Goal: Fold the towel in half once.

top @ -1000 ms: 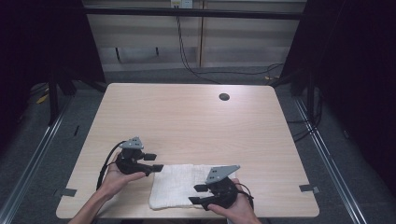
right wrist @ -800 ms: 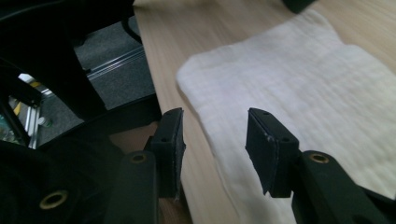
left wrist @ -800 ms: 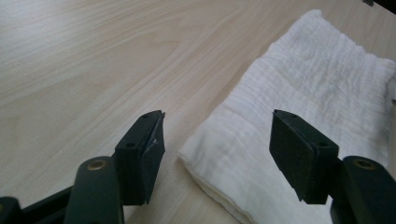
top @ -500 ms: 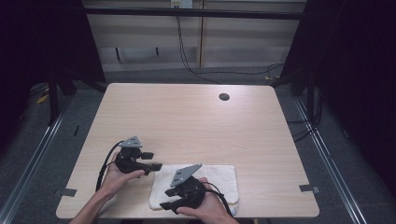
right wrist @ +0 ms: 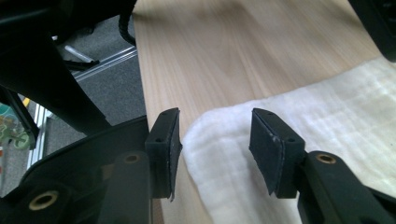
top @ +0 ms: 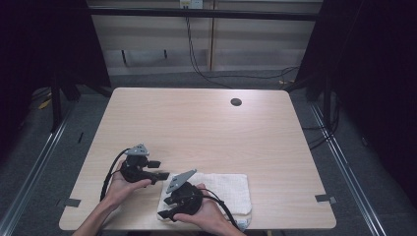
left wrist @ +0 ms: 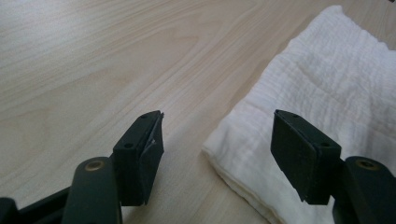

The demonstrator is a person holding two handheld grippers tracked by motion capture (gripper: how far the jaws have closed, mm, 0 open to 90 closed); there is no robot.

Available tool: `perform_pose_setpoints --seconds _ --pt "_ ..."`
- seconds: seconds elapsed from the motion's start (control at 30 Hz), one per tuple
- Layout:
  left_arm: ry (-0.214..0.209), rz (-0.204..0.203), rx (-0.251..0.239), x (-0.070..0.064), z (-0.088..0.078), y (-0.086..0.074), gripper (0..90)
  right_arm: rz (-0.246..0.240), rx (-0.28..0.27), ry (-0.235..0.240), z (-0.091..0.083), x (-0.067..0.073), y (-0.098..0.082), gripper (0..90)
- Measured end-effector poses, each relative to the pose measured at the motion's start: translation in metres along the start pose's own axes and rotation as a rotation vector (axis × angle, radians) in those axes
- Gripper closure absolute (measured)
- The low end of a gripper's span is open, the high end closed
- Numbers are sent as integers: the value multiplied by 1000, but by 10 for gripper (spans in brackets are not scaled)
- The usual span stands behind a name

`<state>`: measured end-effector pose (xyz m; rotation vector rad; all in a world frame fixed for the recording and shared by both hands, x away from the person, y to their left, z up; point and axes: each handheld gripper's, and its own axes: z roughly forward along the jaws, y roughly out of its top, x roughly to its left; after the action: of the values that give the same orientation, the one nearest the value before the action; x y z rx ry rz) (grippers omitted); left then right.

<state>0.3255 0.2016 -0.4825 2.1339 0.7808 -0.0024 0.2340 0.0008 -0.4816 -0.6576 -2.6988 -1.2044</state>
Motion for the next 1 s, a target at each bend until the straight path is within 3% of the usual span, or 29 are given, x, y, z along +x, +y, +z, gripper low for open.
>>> perform_pose_setpoints --seconds 0.13,0.4,0.67,0.87,1.0 --pt "1 8 9 0 2 0 344 -27 9 -4 6 1 0 527" --pt "-3 -12 -2 5 2 -2 344 -93 37 -30 20 8 -3 483" --pt "-19 -6 4 7 2 -3 377 -206 24 -147 24 19 -6 608" --pt "-53 34 48 1 8 -4 452 -174 -5 -170 22 13 -8 777" --pt "-83 65 91 -5 14 -5 530 -123 -5 -148 21 9 -7 796"
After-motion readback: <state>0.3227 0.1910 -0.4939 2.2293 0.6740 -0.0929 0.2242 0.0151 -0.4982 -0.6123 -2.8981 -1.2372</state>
